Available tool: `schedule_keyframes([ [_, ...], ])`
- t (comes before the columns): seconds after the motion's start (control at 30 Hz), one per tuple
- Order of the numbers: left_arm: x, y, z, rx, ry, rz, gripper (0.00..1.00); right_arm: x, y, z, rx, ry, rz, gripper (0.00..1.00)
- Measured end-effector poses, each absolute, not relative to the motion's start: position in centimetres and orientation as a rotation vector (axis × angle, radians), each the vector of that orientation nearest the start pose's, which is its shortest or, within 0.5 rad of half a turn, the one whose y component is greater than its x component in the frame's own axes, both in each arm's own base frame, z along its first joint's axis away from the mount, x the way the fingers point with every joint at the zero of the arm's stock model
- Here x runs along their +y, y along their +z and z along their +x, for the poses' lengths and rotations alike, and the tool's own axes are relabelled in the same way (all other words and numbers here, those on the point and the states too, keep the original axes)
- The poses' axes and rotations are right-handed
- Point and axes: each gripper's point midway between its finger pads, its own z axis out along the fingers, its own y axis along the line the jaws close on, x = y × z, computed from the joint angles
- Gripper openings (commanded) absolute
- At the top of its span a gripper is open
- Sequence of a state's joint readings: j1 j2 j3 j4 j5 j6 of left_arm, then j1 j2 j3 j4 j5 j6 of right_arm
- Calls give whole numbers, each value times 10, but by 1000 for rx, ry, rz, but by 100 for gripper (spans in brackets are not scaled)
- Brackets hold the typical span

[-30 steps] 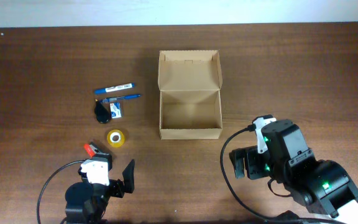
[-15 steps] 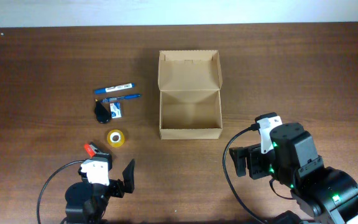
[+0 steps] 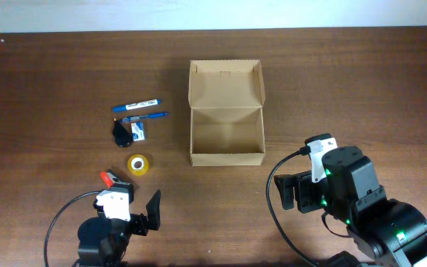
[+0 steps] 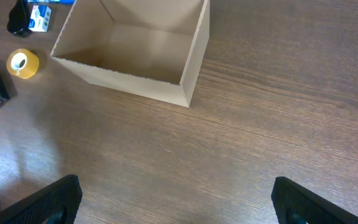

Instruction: Pack container

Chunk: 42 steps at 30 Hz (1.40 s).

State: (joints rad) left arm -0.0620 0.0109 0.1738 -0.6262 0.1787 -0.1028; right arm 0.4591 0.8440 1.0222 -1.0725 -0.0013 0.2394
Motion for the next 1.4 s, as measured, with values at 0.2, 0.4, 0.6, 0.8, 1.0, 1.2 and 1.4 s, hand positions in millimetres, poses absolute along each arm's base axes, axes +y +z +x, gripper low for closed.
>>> schedule_keyframes([
  [0.2,-43,107,203,2037,-285,71,100,102,222,205,2474,301,-274,99],
  [0.4,-43,107,203,2037,-285,71,100,102,222,205,2474,301,-273,99],
  [0.6,-43,107,203,2037,-285,71,100,102,222,205,2474,301,-274,99],
  [0.8,-44,107,203,2034,-289,74,99,102,221,205,2475,301,-274,99],
  [1.0,-63,109,198,2036,-438,92,100,102,222,205,2475,301,-274,99],
  [1.2,-74,113,195,2028,-526,110,100,102,222,205,2474,301,-273,99],
  [1.4,-62,118,202,2002,-462,46,99,102,222,205,2475,301,-273,99],
])
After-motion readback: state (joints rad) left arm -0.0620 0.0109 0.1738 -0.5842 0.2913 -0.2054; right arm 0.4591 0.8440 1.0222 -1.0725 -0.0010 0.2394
